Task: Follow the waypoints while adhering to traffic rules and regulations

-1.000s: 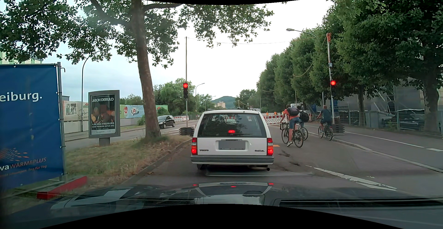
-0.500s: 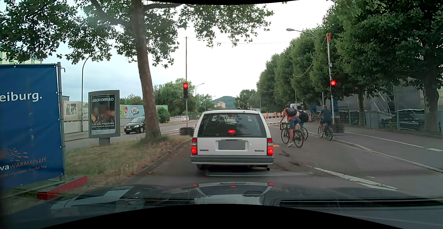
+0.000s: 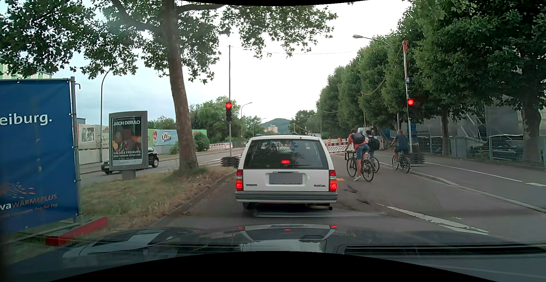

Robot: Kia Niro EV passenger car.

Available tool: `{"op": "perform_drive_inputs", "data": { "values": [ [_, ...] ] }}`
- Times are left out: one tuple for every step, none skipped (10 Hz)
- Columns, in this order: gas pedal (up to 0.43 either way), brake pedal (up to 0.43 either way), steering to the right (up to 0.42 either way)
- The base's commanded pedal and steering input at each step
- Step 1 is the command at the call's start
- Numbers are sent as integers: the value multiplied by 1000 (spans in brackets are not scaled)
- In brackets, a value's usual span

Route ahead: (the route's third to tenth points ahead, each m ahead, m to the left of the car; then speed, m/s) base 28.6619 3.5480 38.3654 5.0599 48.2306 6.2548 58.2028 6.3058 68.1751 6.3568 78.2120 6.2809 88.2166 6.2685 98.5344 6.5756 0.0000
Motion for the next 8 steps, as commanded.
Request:
{"op": "perform_drive_inputs", "data": {
  "values": [
    [0, 262, 6],
    [0, 262, 6],
    [0, 262, 6],
    [0, 262, 6],
    [0, 262, 6],
    [0, 262, 6],
    [0, 262, 6],
    [0, 262, 6]
  ]
}}
